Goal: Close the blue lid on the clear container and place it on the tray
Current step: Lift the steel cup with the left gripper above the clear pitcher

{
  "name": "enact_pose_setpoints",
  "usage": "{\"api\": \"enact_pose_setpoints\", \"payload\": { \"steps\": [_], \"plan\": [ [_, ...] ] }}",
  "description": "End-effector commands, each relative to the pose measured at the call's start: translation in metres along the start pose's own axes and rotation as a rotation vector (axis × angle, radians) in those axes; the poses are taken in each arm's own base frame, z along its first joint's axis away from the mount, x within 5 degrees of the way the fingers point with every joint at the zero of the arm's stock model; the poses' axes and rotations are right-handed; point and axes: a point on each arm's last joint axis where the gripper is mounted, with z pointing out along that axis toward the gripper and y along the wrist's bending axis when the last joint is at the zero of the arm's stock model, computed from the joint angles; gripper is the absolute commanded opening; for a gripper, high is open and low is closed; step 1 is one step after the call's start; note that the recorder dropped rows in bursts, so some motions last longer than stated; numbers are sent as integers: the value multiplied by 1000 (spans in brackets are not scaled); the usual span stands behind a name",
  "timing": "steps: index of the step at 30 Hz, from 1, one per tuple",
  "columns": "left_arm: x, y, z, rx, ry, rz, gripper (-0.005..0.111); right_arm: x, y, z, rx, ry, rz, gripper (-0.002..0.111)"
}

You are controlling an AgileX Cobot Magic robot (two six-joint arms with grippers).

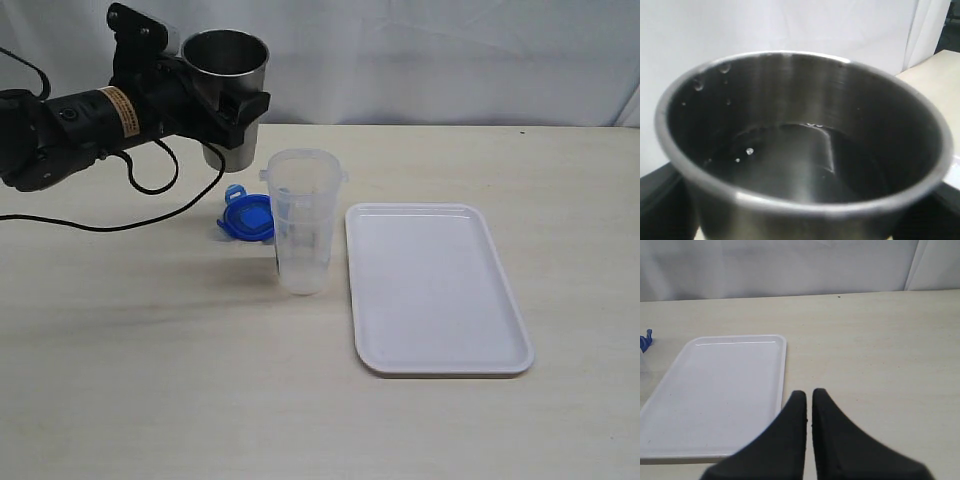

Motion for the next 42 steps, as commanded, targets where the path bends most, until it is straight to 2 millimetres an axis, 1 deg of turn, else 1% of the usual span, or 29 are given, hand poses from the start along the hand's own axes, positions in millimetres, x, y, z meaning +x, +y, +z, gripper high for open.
{"api": "enact_pose_setpoints", "payload": {
  "steps": [1,6,10,14,19,25,30,34,42],
  "plan": [
    [-22,0,-2,8,-100,25,0,0,0,0,2,-15,6,5],
    [-22,0,-2,8,-101,17,0,0,0,0,2,-15,6,5],
    [-22,0,-2,15,-99,-89,0,0,0,0,2,-15,6,5],
    [-22,-5,-3,61,-87,-100,0,0,0,0,2,-15,6,5],
    [-27,-8,-6,91,-98,-68,0,0,0,0,2,-15,6,5],
    [-27,-11,-5,117,-95,-47,0,0,0,0,2,-15,6,5],
    [-27,-20,-3,154,-90,45,0,0,0,0,2,-15,6,5],
    [-27,-20,-3,153,-91,58,0,0,0,0,0,-15,11,5],
    [-26,-20,-3,142,-96,174,0,0,0,0,0,-15,11,5]
  ]
}}
